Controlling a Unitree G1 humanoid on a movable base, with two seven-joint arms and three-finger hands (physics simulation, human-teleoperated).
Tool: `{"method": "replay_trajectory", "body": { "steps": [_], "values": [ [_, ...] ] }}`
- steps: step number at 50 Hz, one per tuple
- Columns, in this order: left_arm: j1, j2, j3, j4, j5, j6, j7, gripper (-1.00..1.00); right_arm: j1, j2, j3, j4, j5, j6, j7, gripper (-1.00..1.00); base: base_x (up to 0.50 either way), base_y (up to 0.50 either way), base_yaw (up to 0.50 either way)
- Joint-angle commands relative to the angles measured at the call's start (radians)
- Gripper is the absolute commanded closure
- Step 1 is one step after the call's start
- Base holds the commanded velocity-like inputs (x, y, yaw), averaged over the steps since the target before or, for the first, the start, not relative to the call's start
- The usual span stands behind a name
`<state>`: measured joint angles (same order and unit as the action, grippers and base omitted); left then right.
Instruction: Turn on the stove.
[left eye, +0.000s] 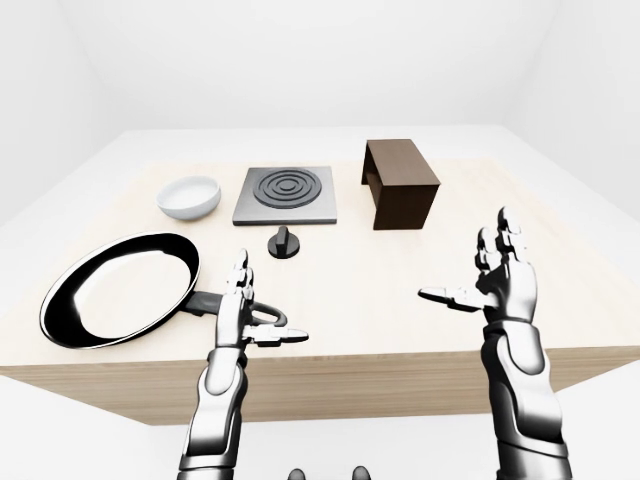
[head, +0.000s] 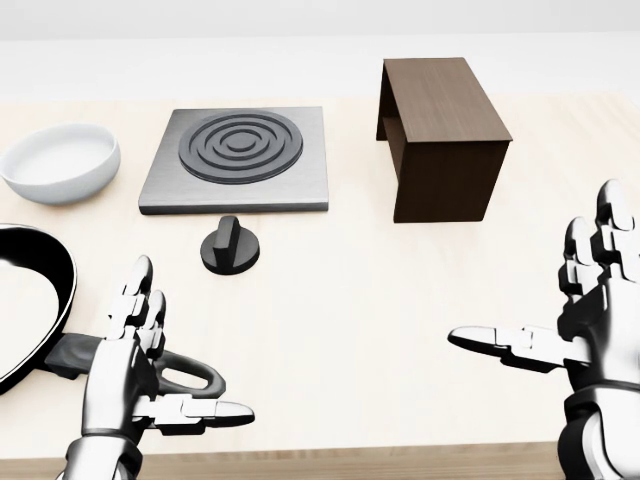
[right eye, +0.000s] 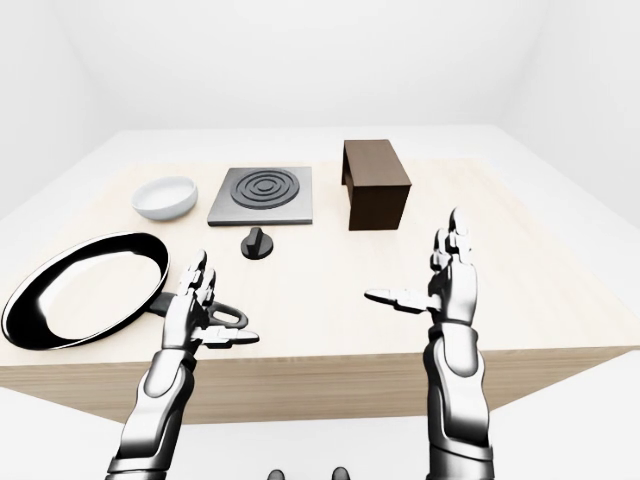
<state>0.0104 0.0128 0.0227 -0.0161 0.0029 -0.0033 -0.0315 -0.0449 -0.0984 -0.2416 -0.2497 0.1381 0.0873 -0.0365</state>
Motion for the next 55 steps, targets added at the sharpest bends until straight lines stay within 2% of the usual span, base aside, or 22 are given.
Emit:
{"method": "replay_trajectory", "body": {
  "steps": [1,3,9,11,17,31,37,41,42,45,55],
  "values": [
    [-0.001,0.000,0.001,0.004,0.000,-0.003,0.002,-1.00,-0.006,-0.015,-0.035,-0.035,0.021,0.000,-0.015,-1.00,0.00,0.00,0.00],
    [-0.005,0.001,0.003,0.024,0.001,-0.016,0.003,-1.00,-0.006,-0.014,-0.032,-0.027,0.017,0.000,-0.013,-1.00,0.00,0.00,0.00],
    [-0.004,0.001,0.003,0.016,0.001,-0.010,0.004,-1.00,-0.006,-0.014,-0.031,-0.032,0.016,0.000,-0.009,-1.00,0.00,0.00,0.00],
    [-0.009,0.001,0.002,0.041,0.004,-0.027,0.006,-1.00,-0.003,-0.010,-0.022,-0.022,0.011,0.000,-0.003,-1.00,0.00,0.00,0.00],
    [-0.003,0.001,0.001,0.020,0.002,-0.014,0.005,-1.00,-0.003,-0.009,-0.018,-0.025,0.005,0.000,0.001,-1.00,0.00,0.00,0.00],
    [-0.003,0.000,0.001,0.028,0.002,-0.024,0.005,-1.00,0.000,-0.007,-0.021,-0.027,0.009,0.000,0.007,-1.00,0.21,0.00,0.00],
    [-0.003,0.001,0.002,0.021,0.001,-0.018,0.005,-1.00,0.000,-0.008,-0.021,-0.029,0.010,0.000,0.009,-1.00,0.22,0.00,0.00],
    [-0.003,0.000,0.000,0.021,0.002,-0.018,0.005,-1.00,-0.001,-0.007,-0.020,-0.033,0.015,0.000,0.010,-1.00,0.22,0.00,0.00],
    [-0.002,-0.001,-0.003,0.027,0.006,-0.025,0.007,-1.00,0.000,-0.007,-0.019,-0.034,0.014,0.000,0.010,-1.00,0.22,0.00,0.00],
    [0.002,-0.002,-0.005,0.017,0.006,-0.018,0.006,-1.00,-0.002,-0.009,-0.023,-0.042,0.019,0.000,0.011,-1.00,0.22,0.00,0.00],
    [0.004,-0.002,-0.006,0.019,0.007,-0.021,0.006,-1.00,0.001,-0.008,-0.025,-0.047,0.021,0.000,0.013,-1.00,0.22,0.00,0.00]
  ]
}}
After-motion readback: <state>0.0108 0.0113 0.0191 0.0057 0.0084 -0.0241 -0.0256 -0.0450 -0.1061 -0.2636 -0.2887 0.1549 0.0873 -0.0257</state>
